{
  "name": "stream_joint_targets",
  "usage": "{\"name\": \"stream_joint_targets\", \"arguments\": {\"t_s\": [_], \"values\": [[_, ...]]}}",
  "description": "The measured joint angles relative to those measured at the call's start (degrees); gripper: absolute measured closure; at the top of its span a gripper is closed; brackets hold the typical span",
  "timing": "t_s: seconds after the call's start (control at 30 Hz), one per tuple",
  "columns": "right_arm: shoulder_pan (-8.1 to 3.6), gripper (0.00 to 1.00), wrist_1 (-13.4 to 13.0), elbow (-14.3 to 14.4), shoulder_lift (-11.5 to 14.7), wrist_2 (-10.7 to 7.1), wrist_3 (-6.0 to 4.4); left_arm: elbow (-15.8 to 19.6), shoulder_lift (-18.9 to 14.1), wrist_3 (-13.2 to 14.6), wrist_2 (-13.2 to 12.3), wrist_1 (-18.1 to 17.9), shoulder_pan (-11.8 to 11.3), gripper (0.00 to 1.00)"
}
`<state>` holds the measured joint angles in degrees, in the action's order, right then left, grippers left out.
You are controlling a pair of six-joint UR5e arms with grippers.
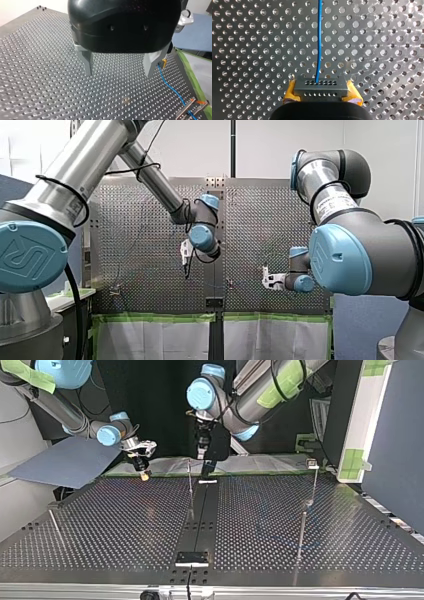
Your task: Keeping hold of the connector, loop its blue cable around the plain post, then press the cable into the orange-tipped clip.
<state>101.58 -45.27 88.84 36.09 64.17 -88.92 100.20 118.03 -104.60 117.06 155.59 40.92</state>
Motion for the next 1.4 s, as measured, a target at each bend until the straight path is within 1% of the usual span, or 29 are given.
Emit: {"name": "stream_joint_targets", "arguments": {"t_s": [0.47, 0.67, 0.9, 1.07, 1.2, 1.33, 1.4], "values": [[0.1, 1.0, 0.16, 0.02, 0.0, 0.0, 0.08, 8.25, -8.23, -0.4, -0.12, -0.21, 0.06, 0.0], [0.12, 1.0, 0.26, 0.02, 0.0, 0.01, 0.17, 11.88, -11.86, -0.84, -1.05, -0.72, 0.09, 0.0], [0.11, 1.0, 0.26, 0.02, 0.0, 0.0, 0.22, 16.21, -16.21, -1.09, -1.53, -2.05, 0.1, 0.0], [0.13, 1.0, 0.27, 0.02, -0.01, 0.0, 0.22, 19.0, -18.98, -1.4, -1.78, -3.92, 0.1, 0.0], [0.15, 1.0, 0.26, 0.0, 0.0, 0.0, 0.22, 21.16, -21.15, -2.44, -3.16, -5.87, -0.1, 0.0], [0.18, 1.0, 0.26, 0.02, -0.01, 0.0, 0.22, 23.61, -23.61, -4.53, -5.43, -8.32, -0.45, 0.0], [0.21, 1.0, 0.27, 0.03, 0.0, 0.0, 0.22, 24.74, -24.72, -5.15, -6.15, -9.4, -0.53, 0.0]]}}
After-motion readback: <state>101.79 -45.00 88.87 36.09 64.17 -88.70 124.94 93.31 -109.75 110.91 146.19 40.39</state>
